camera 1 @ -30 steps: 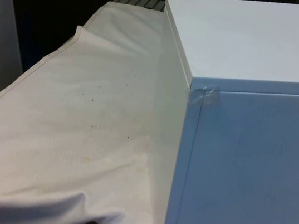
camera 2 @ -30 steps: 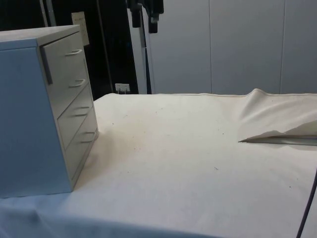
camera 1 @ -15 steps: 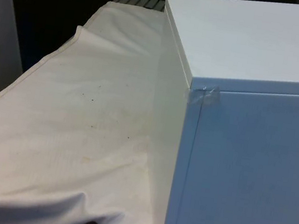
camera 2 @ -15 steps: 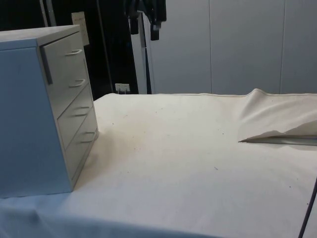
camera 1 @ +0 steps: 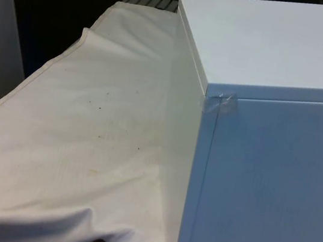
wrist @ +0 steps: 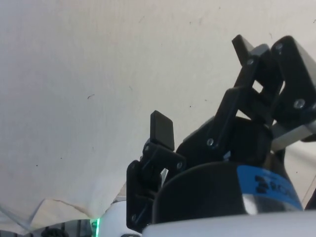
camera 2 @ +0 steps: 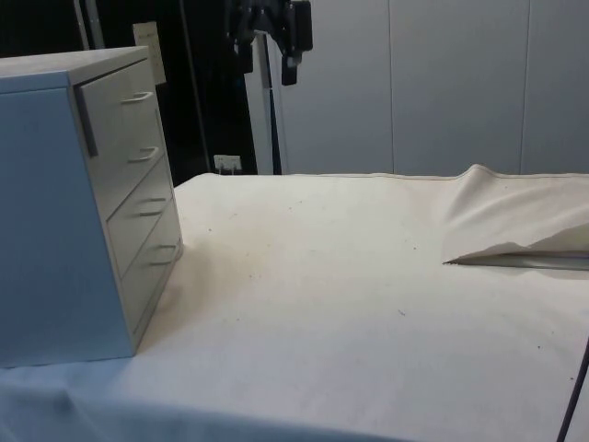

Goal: Open the drawer, then close it.

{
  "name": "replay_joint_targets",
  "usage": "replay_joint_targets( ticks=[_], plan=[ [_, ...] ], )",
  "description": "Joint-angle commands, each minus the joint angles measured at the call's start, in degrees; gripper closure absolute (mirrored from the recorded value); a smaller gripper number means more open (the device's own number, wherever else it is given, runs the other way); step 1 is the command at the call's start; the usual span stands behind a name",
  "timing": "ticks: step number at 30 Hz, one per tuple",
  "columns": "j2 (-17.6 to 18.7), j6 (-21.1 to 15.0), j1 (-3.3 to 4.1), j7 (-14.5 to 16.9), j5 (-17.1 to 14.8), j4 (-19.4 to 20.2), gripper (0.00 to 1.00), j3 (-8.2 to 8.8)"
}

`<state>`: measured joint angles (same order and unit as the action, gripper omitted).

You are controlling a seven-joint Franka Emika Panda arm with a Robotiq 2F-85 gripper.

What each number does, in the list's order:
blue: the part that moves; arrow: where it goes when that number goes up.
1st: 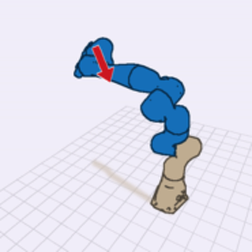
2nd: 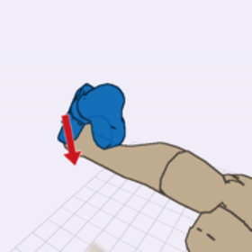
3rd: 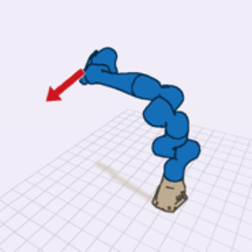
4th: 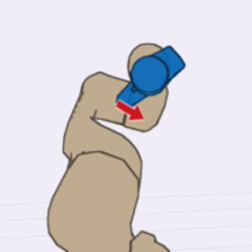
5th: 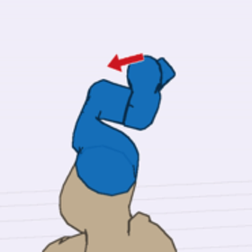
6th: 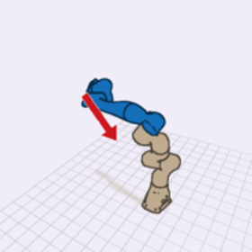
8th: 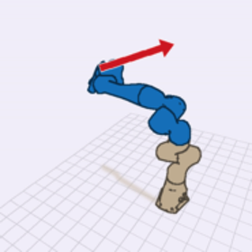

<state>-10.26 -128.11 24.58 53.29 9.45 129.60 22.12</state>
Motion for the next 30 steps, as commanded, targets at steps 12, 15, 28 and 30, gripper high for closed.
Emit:
replay_joint_targets(
  ticks=[12, 15, 28, 30],
  plan=[
    [0.5, -3.3, 0.0, 5.2, 0.3, 1.2, 0.0, 0.17],
    [0.6, -3.7, 0.0, 6.0, 0.3, 1.4, 0.0, 0.17],
    [0.9, -6.0, -0.06, 11.7, 0.1, 2.1, 0.0, 0.57],
    [1.0, -6.5, -0.06, 12.8, -0.1, 1.9, 0.0, 0.8]
  ],
)
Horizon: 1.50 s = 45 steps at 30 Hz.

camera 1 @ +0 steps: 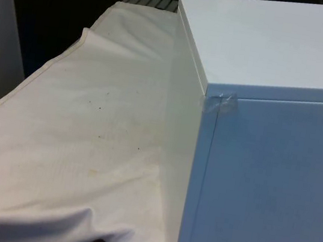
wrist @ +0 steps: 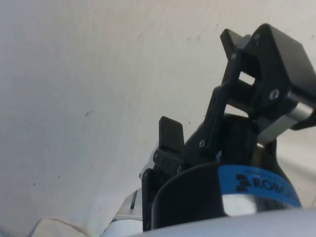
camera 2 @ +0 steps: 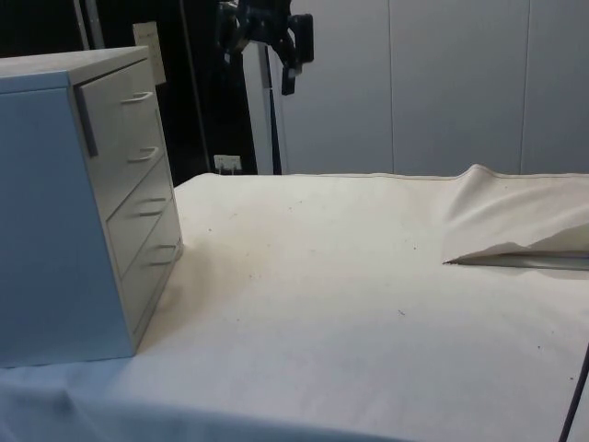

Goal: Open the drawer, then close it.

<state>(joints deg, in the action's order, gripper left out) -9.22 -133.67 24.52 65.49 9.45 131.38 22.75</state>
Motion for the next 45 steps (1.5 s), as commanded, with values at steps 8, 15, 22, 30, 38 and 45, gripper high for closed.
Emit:
replay_joint_targets(
  ticks=[8, 15, 22, 30, 38, 45],
  plan=[
    [0.9, -2.3, 0.06, 2.6, -0.5, -0.5, 0.0, 0.86],
    [3.0, -3.6, 0.11, 4.1, -1.1, -2.3, 0.0, 1.49],
    [5.6, -5.0, 0.11, 5.3, -1.9, -4.2, 0.0, 1.66],
    [8.5, -6.9, 0.06, 6.2, -2.3, -6.2, 0.0, 1.72],
    [9.9, -7.0, 0.23, 6.3, -1.7, -7.7, 0.0, 1.55],
    [10.8, -7.0, 0.52, 7.0, -1.1, -9.1, 0.0, 0.86]
  ],
)
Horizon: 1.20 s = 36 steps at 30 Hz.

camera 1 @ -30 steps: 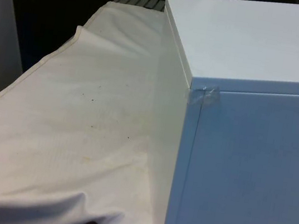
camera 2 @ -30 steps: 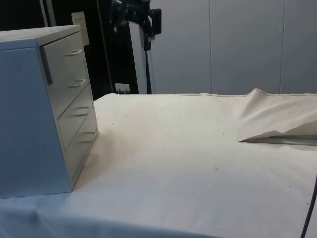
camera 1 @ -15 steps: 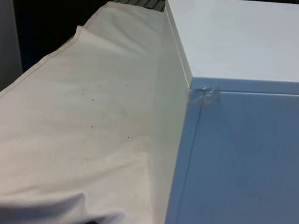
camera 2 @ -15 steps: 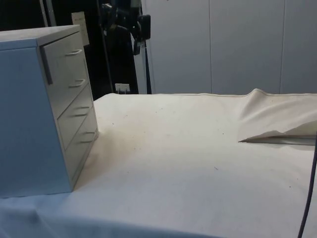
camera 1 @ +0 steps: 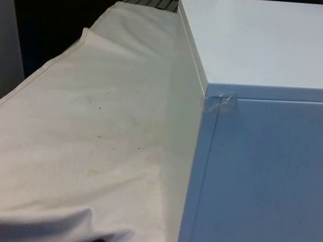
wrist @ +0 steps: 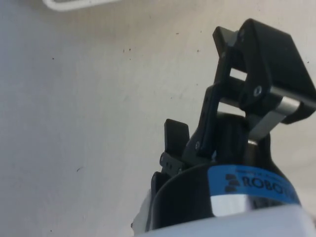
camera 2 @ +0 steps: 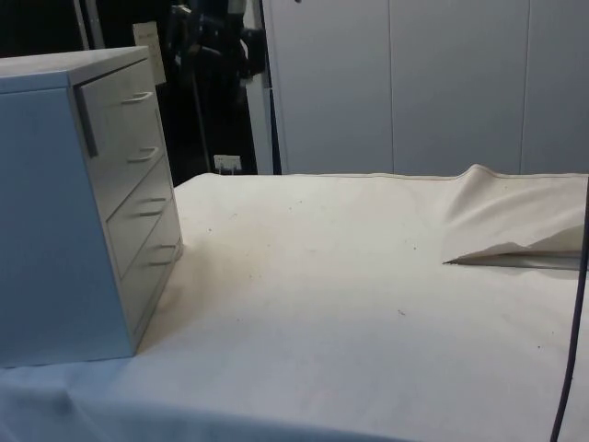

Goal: Open the drawer, then close it.

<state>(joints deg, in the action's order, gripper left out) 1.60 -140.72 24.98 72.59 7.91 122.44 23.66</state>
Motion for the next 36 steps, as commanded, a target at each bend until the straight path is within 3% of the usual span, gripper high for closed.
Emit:
replay_joint_targets(
  ticks=[1, 14, 22, 30, 31, 36],
  plan=[
    [-0.1, 0.1, 0.11, -0.1, 0.7, -0.2, 0.0, -0.17],
    [-1.1, 0.5, 0.23, 0.7, 2.8, -0.1, 0.0, -1.55],
    [-1.0, 0.1, 0.23, 3.6, 1.9, -0.1, 0.0, -1.89],
    [-1.0, -2.6, 0.17, 6.9, 2.0, 0.6, 0.0, -1.83],
    [-0.9, -1.3, 0.17, 6.5, 1.9, 0.2, 0.0, -1.83],
    [-1.0, -4.4, 0.11, 9.1, 1.7, 1.3, 0.0, -1.83]
  ],
)
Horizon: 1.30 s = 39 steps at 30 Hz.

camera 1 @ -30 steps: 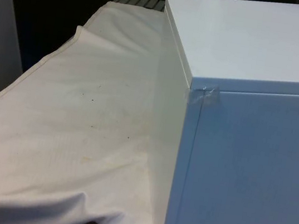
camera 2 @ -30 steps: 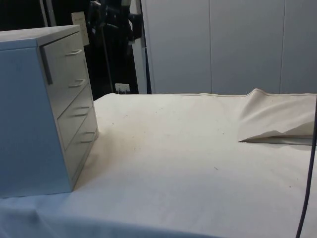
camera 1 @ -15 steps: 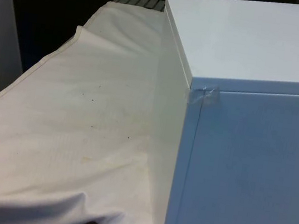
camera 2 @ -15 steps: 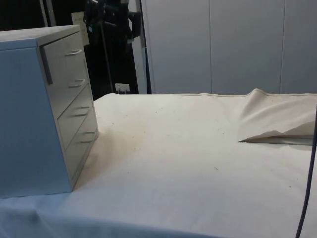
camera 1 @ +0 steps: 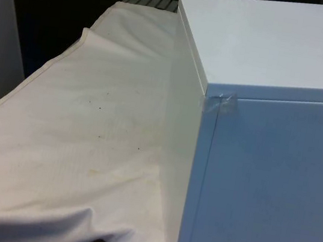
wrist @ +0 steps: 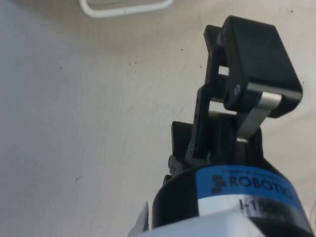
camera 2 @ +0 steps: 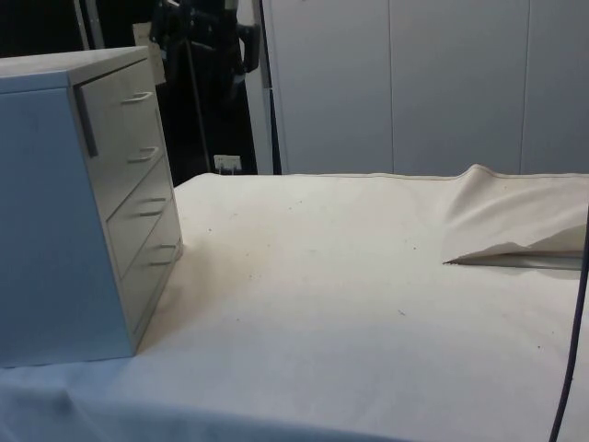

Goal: Open the drawer, then close it.

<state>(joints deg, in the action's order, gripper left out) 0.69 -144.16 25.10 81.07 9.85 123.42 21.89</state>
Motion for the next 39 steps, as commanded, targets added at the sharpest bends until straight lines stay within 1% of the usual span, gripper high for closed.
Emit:
replay_joint_targets(
  ticks=[1, 3, 4, 5, 9, 10, 13, 14, 15, 18, 21, 22, 23, 24, 25, 29, 30, 31, 36, 37, 38, 39],
  plan=[
    [-0.1, -1.1, 0.0, 1.0, -0.4, 0.3, 0.0, -0.06],
    [-0.1, -1.4, 0.06, 1.8, -0.8, 0.4, 0.0, -0.11],
    [0.0, -0.3, 0.0, 1.0, -0.2, 0.1, 0.0, 0.0],
    [-0.1, -1.5, 0.06, 2.3, -1.0, 0.5, 0.0, -0.11],
    [-0.1, -2.2, 0.11, 4.5, -2.3, 0.6, 0.0, -0.17],
    [-0.1, -2.4, 0.11, 5.7, -3.1, 0.7, 0.0, -0.17],
    [-0.1, -2.6, 0.11, 7.4, -4.3, 0.7, 0.0, -0.23],
    [0.1, -1.6, 0.0, 6.1, -3.2, 0.3, 0.0, -0.06],
    [-0.1, -2.7, 0.11, 8.0, -4.7, 0.8, 0.0, -0.23],
    [-0.1, -2.8, 0.11, 10.6, -6.4, 0.8, 0.0, -0.29],
    [-0.1, -2.8, 0.11, 12.4, -7.5, 0.7, 0.0, -0.34],
    [0.1, -1.9, 0.0, 11.3, -6.6, 0.4, 0.0, -0.17],
    [-0.1, -2.9, 0.11, 13.0, -7.8, 0.7, 0.0, -0.34],
    [-0.1, -2.9, 0.11, 13.6, -8.2, 0.7, 0.0, -0.34],
    [-0.1, -3.0, 0.11, 14.8, -8.9, 0.7, 0.0, -0.4],
    [-0.2, -3.1, 0.17, 17.2, -10.3, 0.7, 0.0, -0.46],
    [0.1, -2.1, 0.0, 16.1, -9.3, 0.4, 0.0, -0.29],
    [-0.1, -3.1, 0.17, 18.4, -11.1, 0.7, 0.0, -0.46],
    [0.0, -3.4, 0.17, 21.2, -12.6, 0.9, 0.0, -0.52],
    [0.2, -2.2, 0.06, 20.2, -11.7, 0.5, 0.0, -0.34],
    [0.1, -3.5, 0.17, 21.8, -12.8, 0.9, 0.0, -0.52],
    [0.1, -3.6, 0.17, 22.3, -13.1, 0.9, 0.0, -0.52]
  ],
)
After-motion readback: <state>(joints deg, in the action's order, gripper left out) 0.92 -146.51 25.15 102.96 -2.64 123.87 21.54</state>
